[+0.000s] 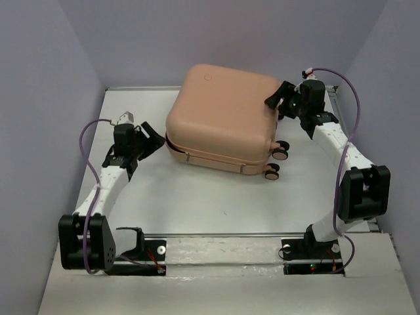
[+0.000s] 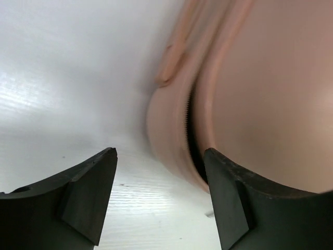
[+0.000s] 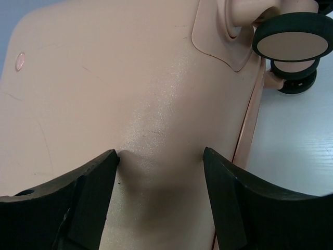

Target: Pack the luggage

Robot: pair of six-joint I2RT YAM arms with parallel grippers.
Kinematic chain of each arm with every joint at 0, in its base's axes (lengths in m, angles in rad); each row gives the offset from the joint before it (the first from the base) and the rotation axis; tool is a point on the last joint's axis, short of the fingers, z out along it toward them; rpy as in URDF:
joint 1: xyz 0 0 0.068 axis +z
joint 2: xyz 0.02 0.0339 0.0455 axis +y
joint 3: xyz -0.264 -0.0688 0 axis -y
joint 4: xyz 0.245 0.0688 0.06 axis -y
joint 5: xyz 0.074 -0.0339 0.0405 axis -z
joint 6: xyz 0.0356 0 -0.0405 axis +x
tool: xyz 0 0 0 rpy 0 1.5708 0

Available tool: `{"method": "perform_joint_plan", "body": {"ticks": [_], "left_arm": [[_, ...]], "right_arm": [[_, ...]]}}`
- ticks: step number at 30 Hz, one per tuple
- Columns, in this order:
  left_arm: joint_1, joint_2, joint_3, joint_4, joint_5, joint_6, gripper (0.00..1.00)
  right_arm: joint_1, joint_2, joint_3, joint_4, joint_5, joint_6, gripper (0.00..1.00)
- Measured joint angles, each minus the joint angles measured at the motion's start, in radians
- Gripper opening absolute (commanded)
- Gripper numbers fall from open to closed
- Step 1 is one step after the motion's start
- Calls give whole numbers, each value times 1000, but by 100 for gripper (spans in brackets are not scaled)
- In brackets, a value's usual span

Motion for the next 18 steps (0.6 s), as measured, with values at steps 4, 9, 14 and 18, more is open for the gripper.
{"method": "perform_joint_plan", "body": {"ticks": [4, 9, 14, 18], "left_arm": [[-4, -159, 0, 13, 21, -1, 79], [-4, -142, 0, 22, 50, 1, 76], [-4, -34, 0, 13, 56, 3, 73], [-11, 11, 8, 14, 57, 3, 68]], "right_arm": [[-1, -8, -21, 24, -3, 0, 72], [-3, -13, -34, 42, -10, 0, 72], [-4, -14, -38, 47, -12, 0, 73], [-4, -14, -40, 51, -12, 0, 73]]}}
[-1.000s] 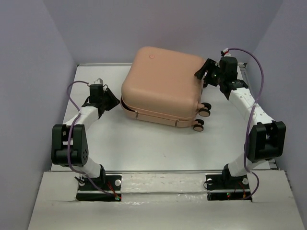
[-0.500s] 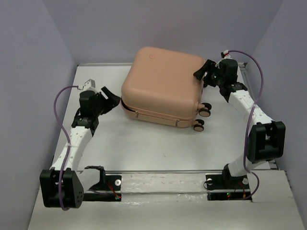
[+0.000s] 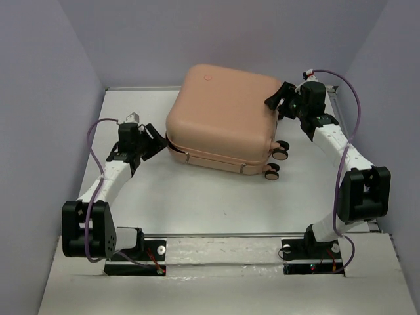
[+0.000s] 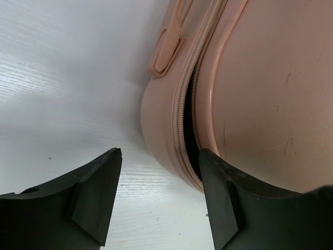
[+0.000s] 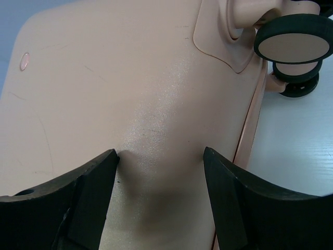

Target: Pack the luggage

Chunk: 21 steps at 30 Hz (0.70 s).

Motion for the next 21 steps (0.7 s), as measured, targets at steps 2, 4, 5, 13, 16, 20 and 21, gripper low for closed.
{"method": "perform_joint_plan", "body": {"ticks": [2, 4, 5, 13, 16, 20, 21], "left_arm": [[-8, 27, 13, 5, 0, 1, 65], [-17, 56, 20, 19, -3, 1, 60], [-20, 71, 21, 23, -5, 2, 57], [-48, 138, 41, 83, -34, -23, 6], [-79, 123, 24, 99, -91, -21, 6], [-177, 16, -72, 119, -201, -27, 6], [-204, -18, -94, 113, -217, -29, 6]], "right_arm": [[0, 0, -1, 2, -1, 0, 73], [0, 0, -1, 3, -1, 0, 73], [0, 0, -1, 3, -2, 0, 73], [-2, 26, 21, 7, -27, 0, 71], [-9, 77, 74, 3, -72, 0, 69], [-8, 188, 183, 32, -110, -8, 68], [-6, 217, 208, 40, -116, -8, 68]]}}
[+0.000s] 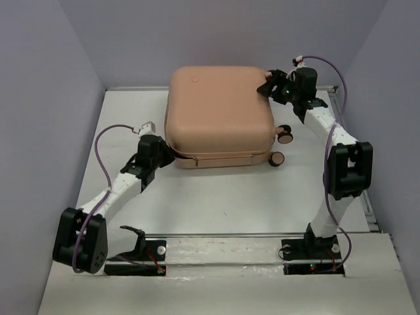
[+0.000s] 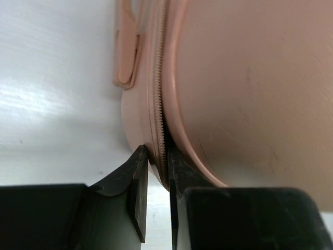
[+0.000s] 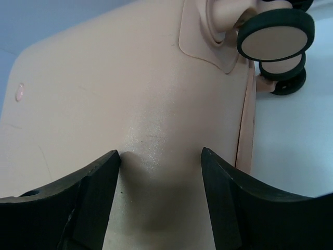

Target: Pack the luggage

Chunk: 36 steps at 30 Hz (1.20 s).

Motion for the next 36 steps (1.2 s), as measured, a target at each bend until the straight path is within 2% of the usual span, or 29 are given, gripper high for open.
{"method": "perform_joint_plan", "body": {"ticks": [2, 6, 12, 16, 18, 22, 25, 26, 29, 31, 32, 34, 35, 36], "left_arm": [[-83, -80, -56, -16, -71, -22, 6], [-275, -244, -161, -63, -188, -131, 6], [-450, -362, -204, -141, -263, -284, 6], [-581, -357, -202, -142, -276, -364, 6], [-653, -308, -178, -134, -270, -394, 6], [-761, -178, -89, -67, -200, -356, 8], [-788, -129, -41, -35, -191, -333, 17], [-788, -129, -31, -36, -195, -328, 30], [-788, -129, 12, -43, -205, -311, 55], [-796, -122, 58, -64, -201, -298, 63], [-801, -118, 85, -67, -203, -288, 70], [-802, -117, 119, -66, -202, -276, 74], [-801, -119, 138, -64, -203, -268, 74], [-799, -119, 154, -62, -204, -260, 74]], "right_arm": [[12, 92, 102, 7, -27, 5, 70], [65, 232, 280, 11, -26, 9, 81], [116, 391, 505, -2, -105, 104, 87], [132, 558, 737, 6, -272, 219, 91], [146, 611, 815, 17, -329, 257, 92], [185, 649, 914, 26, -453, 321, 93], [226, 631, 929, 8, -541, 343, 93], [241, 624, 929, -3, -560, 341, 93], [285, 589, 920, -49, -600, 319, 93], [300, 538, 891, -79, -604, 279, 87], [300, 497, 869, -102, -603, 254, 85], [294, 386, 798, -135, -586, 166, 75], [289, 318, 742, -145, -570, 125, 57], [284, 235, 670, -154, -558, 77, 46]]}}
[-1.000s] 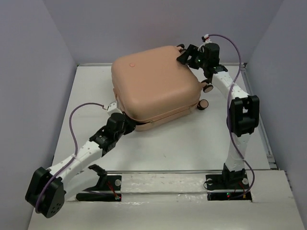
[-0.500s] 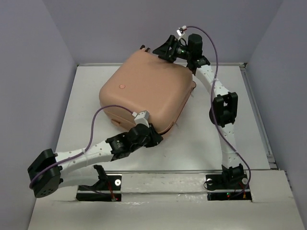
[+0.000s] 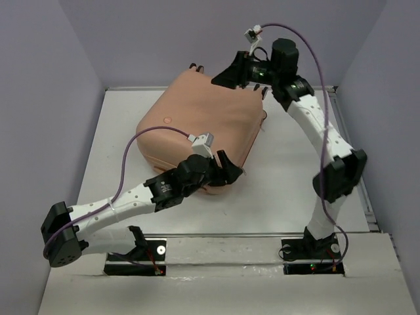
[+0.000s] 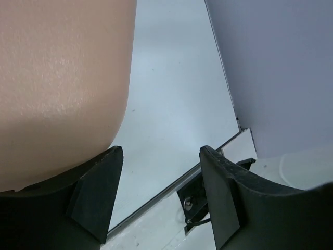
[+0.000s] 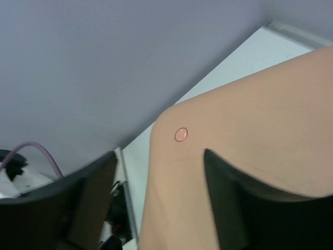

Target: Pack the luggage

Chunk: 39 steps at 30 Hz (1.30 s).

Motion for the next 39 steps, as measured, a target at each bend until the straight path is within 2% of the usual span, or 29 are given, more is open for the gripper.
{"method": "perform_joint_plan", "body": {"ticks": [1, 2, 3, 4, 5, 6, 8, 10, 11, 12, 14, 15, 18, 21, 25, 29, 34, 35, 36, 38, 39], "left_arm": [[2, -2, 10, 2, -2, 8, 74], [8, -7, 16, 3, -2, 20, 73], [13, -41, 16, -20, -2, 38, 72], [14, -54, 16, -23, -2, 42, 71], [19, -89, 4, -26, 0, 47, 68], [20, -122, -11, -35, 2, 47, 65], [35, -266, -80, -86, 9, 44, 58], [44, -408, -148, -112, 16, 23, 53], [48, -473, -188, -122, 21, 8, 49], [50, -546, -238, -145, 28, -13, 48], [51, -660, -314, -192, 39, -59, 48], [51, -707, -348, -212, 41, -81, 48], [51, -821, -443, -296, 46, -155, 51], [51, -808, -472, -329, 45, -183, 55], [51, -650, -469, -282, 45, -176, 56], [52, -486, -443, -229, 36, -132, 56], [87, -393, -422, -177, 34, -80, 55], [101, -381, -422, -166, 37, -70, 55], [112, -373, -422, -159, 41, -63, 55], [143, -353, -422, -143, 51, -39, 54], [162, -343, -422, -137, 56, -31, 54]], "right_arm": [[-5, -96, -95, 4, 30, -53, 35], [-11, -249, -238, -3, 71, -110, 14], [-21, -521, -462, -22, 151, -207, 7], [-23, -588, -487, -20, 164, -232, 7], [-22, -678, -584, 74, 205, -256, 7], [-10, -824, -770, 160, 266, -269, 7], [-13, -1096, -1155, 199, 321, -283, 7], [-10, -1241, -1390, 191, 344, -286, 7], [-9, -1254, -1471, 191, 357, -283, 8], [-9, -1246, -1556, 195, 372, -276, 23], [-10, -1194, -1672, 192, 393, -250, 42], [-12, -1172, -1708, 193, 399, -233, 55], [-13, -1131, -1771, 257, 380, -212, 65], [-13, -1028, -1757, 357, 341, -220, 65], [-13, -890, -1733, 465, 277, -246, 66], [-13, -792, -1696, 518, 222, -282, 65], [-13, -697, -1635, 544, 159, -329, 61], [-15, -686, -1628, 549, 141, -341, 57], [-18, -673, -1622, 554, 120, -349, 45], [-18, -656, -1610, 560, 87, -365, 34], [-18, -647, -1606, 563, 68, -368, 19]]}}
